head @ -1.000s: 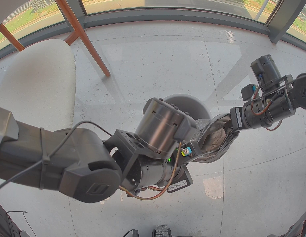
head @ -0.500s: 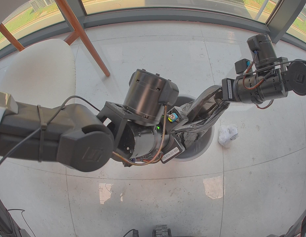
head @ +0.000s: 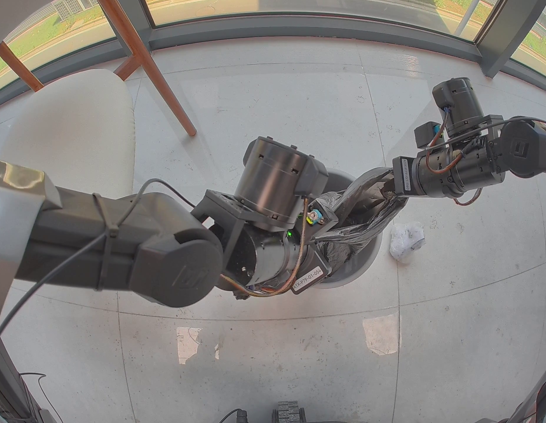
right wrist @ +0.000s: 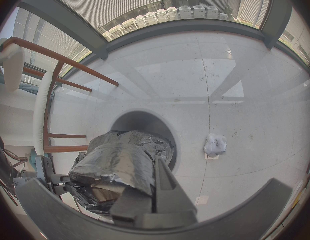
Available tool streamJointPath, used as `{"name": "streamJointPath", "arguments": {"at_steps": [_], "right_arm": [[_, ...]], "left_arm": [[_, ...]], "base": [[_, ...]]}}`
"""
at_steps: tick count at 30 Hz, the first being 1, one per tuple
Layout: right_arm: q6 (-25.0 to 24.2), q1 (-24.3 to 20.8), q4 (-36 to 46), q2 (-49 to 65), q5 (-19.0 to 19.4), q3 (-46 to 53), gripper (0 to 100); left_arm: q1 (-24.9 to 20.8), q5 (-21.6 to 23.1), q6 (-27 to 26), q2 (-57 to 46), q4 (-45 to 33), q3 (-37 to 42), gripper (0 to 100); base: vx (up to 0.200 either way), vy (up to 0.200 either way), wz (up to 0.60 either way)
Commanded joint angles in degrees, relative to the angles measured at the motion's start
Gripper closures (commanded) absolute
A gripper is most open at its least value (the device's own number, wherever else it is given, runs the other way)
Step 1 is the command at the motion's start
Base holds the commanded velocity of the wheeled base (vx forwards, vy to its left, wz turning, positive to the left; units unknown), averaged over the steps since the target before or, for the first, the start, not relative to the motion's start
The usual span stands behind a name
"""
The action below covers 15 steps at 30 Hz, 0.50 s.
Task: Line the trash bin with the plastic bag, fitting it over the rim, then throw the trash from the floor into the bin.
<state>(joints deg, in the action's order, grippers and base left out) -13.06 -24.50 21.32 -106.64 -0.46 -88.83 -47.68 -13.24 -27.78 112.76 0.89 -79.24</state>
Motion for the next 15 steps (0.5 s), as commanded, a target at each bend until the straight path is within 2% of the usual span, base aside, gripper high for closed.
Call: {"name": "streamJointPath", "arguments": {"at_steps": [1,8,12,13,15], "right_arm": [[0.05,0.42,0.04,-0.14,0.2,0.94,100],[0.22,1.21,-0.32,-1.55,0.2,0.68,100],[0.75,1.92,-3.74,-2.52,0.2,0.77,100],[1.02,2.09,-4.89,-2.96,0.29,0.77,100],[1.1,2.44,-5.06,-3.04,0.29,1.03,100]], "left_arm": [[-0.05,-0.03,-0.08,1.23,-0.01,-0.13,100],[-0.22,-0.03,-0.08,3.16,0.16,-0.92,100],[-0.14,-0.12,-0.17,3.52,2.01,-1.01,100],[-0.22,-0.03,-0.08,4.04,2.45,-1.01,0],[-0.4,0.23,0.1,4.66,2.54,-1.36,0]], "base": [[0.0,0.0,0.0],[0.0,0.0,0.0],[0.0,0.0,0.0],[0.0,0.0,0.0],[0.0,0.0,0.0]]}}
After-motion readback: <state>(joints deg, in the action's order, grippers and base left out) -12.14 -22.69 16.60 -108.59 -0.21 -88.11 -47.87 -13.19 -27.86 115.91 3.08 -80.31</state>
